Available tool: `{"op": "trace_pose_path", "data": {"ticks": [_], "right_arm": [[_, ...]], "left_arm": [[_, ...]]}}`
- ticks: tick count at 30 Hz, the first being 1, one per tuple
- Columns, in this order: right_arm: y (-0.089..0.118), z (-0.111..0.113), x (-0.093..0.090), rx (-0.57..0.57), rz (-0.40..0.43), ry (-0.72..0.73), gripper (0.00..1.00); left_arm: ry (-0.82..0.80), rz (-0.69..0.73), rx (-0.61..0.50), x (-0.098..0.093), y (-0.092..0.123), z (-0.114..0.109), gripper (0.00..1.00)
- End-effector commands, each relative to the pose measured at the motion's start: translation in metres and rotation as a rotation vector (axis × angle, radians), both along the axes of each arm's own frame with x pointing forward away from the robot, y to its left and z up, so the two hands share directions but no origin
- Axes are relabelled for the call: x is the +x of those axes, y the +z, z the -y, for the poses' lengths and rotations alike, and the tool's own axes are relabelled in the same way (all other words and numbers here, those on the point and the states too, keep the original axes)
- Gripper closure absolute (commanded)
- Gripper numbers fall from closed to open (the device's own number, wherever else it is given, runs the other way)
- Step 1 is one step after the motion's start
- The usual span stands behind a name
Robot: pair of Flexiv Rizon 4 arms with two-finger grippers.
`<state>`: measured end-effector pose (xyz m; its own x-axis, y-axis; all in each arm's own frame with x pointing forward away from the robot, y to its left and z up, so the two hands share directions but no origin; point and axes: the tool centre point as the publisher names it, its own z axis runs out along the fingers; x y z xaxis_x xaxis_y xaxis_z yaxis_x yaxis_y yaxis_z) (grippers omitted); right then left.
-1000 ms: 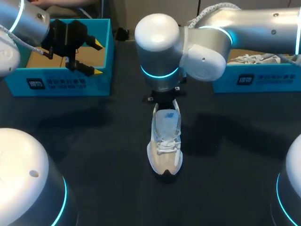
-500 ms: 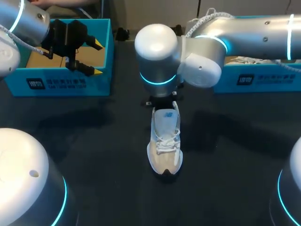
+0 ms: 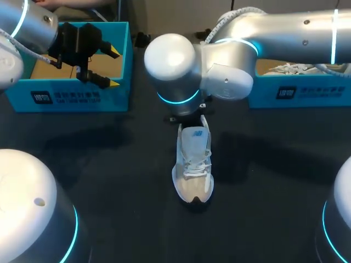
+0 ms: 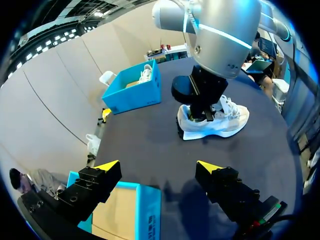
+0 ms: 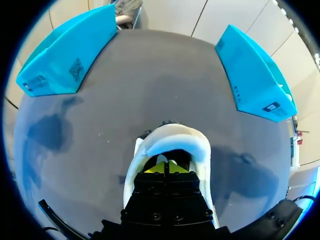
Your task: Take the shoe out of the shoebox, open the shoe tongue, remove and reinsert the insole, then place the shoe into the shoebox
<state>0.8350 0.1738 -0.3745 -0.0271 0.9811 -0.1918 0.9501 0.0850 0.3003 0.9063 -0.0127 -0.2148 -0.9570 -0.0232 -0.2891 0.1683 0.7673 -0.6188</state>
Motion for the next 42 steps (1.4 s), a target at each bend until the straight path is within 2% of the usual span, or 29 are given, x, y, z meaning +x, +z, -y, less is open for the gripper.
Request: {"op": "trace_pose_path", "data": {"ticks": [1,6,17,21,24,28,30,38,39,42], "right_arm": [[-0.008,-0.003,-0.003,-0.053,-0.005,-0.004,1.00],[-0.023,-0.001,-0.008,-0.106,-0.061,-0.026,1.00],[-0.037,-0.010,-0.011,-0.043,-0.104,-0.006,1.00],[-0.019,-0.006,-0.018,-0.028,-0.114,-0.019,1.00],[-0.006,-0.002,-0.023,-0.033,-0.151,-0.052,1.00],[0.008,0.004,-0.031,0.037,-0.179,-0.093,1.00],[0.012,0.007,-0.035,0.050,-0.237,-0.107,1.00],[0.025,0.005,-0.049,0.174,-0.362,-0.100,1.00],[0.025,0.005,-0.053,0.191,-0.429,-0.086,1.00],[0.025,0.004,-0.060,0.245,-0.496,-0.076,1.00]], "left_arm": [[-0.001,-0.001,0.003,0.000,0.000,0.000,0.00],[-0.001,-0.001,0.003,0.000,0.000,0.000,0.00],[-0.001,-0.001,0.003,0.000,0.000,0.000,0.00],[-0.001,-0.001,0.003,0.000,0.000,0.000,0.00],[-0.001,-0.001,0.003,0.000,0.000,0.000,0.00],[-0.001,-0.001,0.003,0.000,0.000,0.000,0.00],[-0.001,-0.001,0.003,0.000,0.000,0.000,0.00],[-0.001,-0.001,0.003,0.000,0.000,0.000,0.00],[-0.001,-0.001,0.003,0.000,0.000,0.000,0.00],[-0.001,-0.001,0.003,0.000,0.000,0.000,0.00]]}}
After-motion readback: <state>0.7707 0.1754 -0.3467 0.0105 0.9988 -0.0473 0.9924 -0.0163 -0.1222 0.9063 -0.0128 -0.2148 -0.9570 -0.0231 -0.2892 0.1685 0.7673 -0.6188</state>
